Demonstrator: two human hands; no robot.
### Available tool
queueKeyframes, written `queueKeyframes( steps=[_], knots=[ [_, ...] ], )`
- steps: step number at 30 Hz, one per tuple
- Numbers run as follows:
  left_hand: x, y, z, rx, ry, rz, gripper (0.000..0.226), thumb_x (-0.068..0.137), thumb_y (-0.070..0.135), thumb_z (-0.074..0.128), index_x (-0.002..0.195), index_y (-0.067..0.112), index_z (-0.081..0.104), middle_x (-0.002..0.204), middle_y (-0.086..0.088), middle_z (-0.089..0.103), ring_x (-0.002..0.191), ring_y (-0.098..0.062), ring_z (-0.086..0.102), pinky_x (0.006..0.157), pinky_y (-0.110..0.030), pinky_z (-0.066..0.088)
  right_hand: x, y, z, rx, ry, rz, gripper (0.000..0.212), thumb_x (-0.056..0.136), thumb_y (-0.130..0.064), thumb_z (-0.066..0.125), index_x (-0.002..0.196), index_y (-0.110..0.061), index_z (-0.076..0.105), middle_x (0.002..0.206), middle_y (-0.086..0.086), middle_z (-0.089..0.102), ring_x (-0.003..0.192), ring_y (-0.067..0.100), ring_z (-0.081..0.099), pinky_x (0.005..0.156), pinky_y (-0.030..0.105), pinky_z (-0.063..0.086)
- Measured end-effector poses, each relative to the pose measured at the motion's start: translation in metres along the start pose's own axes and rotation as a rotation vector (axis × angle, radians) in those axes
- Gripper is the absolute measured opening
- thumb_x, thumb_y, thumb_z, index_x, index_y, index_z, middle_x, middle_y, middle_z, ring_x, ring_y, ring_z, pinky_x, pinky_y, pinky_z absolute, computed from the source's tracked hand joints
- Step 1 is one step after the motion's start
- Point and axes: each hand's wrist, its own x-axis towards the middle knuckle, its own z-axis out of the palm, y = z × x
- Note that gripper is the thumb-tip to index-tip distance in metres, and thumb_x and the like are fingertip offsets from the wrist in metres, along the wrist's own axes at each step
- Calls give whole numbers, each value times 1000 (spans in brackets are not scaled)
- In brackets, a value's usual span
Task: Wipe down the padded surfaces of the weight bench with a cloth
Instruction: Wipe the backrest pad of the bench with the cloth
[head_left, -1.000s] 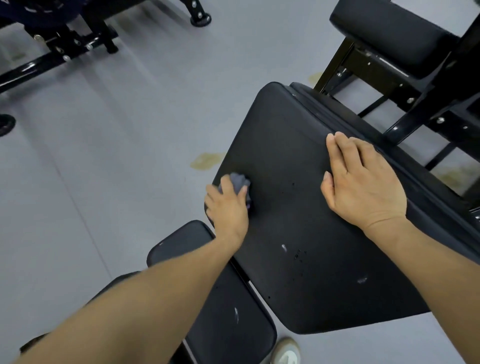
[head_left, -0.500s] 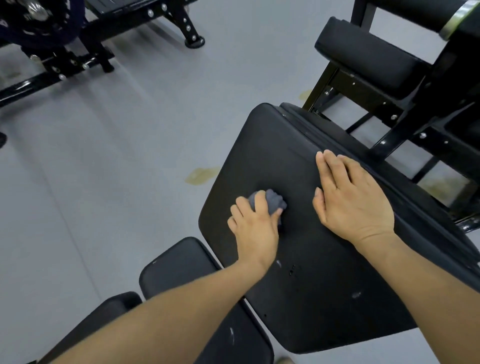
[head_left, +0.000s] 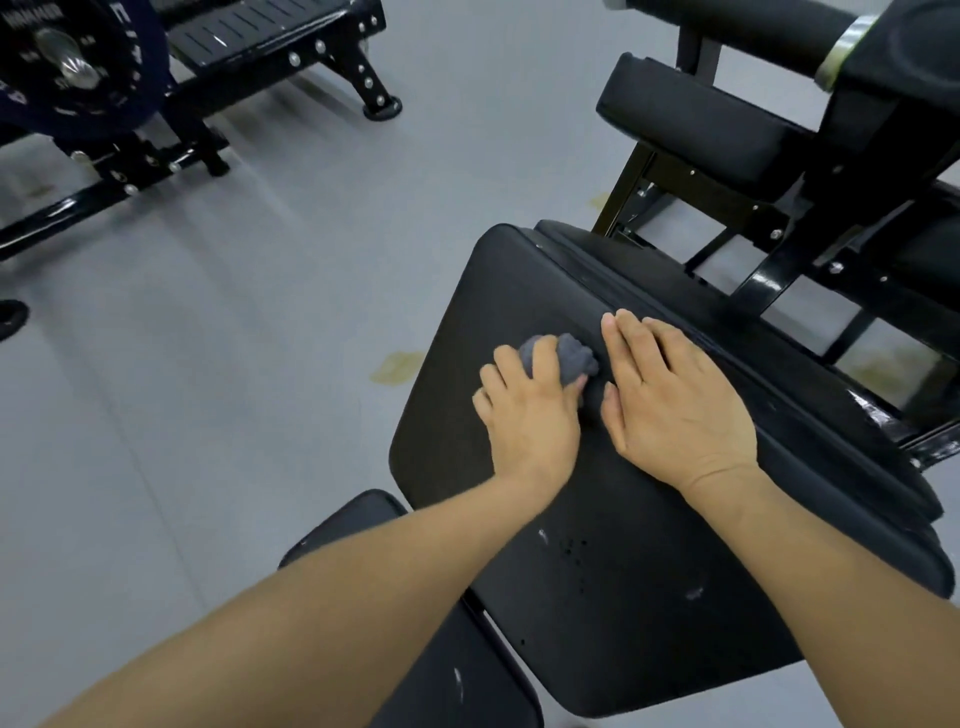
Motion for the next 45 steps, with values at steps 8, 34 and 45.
queueKeyframes(
  steps=[8, 34, 45],
  knots=[
    [125, 20, -15, -19, -97, -316, 47, 97, 45, 36, 136, 20, 28, 138, -12, 27, 116, -31, 33, 91, -43, 32, 1, 2, -1, 0, -9, -4, 59, 92, -31, 37, 142, 1, 34, 138, 17, 46, 120, 30, 47, 104, 38, 37],
    [31, 47, -9, 63, -22, 40, 36, 87, 41, 40, 111, 15, 39, 104, -18, 54, 86, -35, 53, 62, -39, 44, -83, 30, -11, -87, 60, 137, 56, 95, -30, 33, 141, 0, 36, 129, 17, 54, 108, 29, 51, 91, 37, 35],
    [120, 28, -4, 182, 36, -18, 43, 94, 40, 41, 126, 10, 42, 127, -22, 44, 106, -38, 47, 78, -46, 40, -80, 29, -8, -93, 107, 142, 55, 95, -30, 34, 140, -1, 38, 128, 16, 56, 106, 28, 55, 89, 38, 41]
  ],
)
